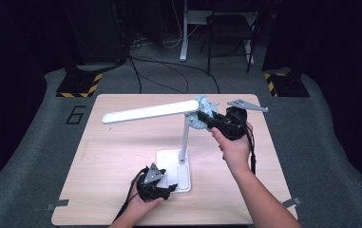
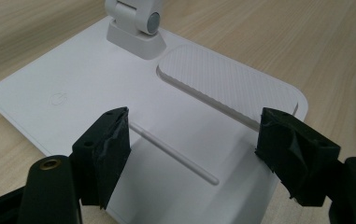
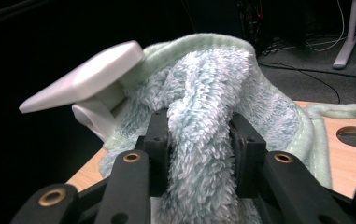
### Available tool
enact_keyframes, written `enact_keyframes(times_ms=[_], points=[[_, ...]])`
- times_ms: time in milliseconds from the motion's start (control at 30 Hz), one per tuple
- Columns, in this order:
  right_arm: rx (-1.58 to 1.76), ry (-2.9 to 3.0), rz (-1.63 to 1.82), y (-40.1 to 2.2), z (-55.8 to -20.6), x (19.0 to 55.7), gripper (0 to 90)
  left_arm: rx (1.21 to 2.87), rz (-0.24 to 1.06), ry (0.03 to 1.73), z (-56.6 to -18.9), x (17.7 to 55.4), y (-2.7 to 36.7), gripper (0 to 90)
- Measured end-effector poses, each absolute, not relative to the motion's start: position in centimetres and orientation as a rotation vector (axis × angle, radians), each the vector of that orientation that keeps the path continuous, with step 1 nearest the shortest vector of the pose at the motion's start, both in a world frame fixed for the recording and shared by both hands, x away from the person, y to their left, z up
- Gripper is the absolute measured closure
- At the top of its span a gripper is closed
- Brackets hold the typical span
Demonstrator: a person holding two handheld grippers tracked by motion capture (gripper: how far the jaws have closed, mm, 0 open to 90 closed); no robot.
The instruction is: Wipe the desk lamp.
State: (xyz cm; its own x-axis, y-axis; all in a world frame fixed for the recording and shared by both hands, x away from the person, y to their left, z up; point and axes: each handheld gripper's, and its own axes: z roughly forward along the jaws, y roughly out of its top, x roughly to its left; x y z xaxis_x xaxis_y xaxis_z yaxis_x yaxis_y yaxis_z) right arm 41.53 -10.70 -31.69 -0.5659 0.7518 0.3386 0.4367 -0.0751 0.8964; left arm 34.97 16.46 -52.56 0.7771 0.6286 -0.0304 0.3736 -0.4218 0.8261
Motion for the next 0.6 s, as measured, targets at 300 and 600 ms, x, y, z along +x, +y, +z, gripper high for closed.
enact_keyframes(times_ms=[300, 600], points=[[1.240, 1.952, 1.582, -9.8, -32.6, 40.9, 65.2, 2.075, 0.363, 0.729, -52.5, 35.1, 16.6, 25.5], [1.233, 1.969, 1.562, -9.3, -33.4, 40.9, 65.2, 2.075, 0.364, 0.731, -52.5, 35.1, 16.6, 25.9]])
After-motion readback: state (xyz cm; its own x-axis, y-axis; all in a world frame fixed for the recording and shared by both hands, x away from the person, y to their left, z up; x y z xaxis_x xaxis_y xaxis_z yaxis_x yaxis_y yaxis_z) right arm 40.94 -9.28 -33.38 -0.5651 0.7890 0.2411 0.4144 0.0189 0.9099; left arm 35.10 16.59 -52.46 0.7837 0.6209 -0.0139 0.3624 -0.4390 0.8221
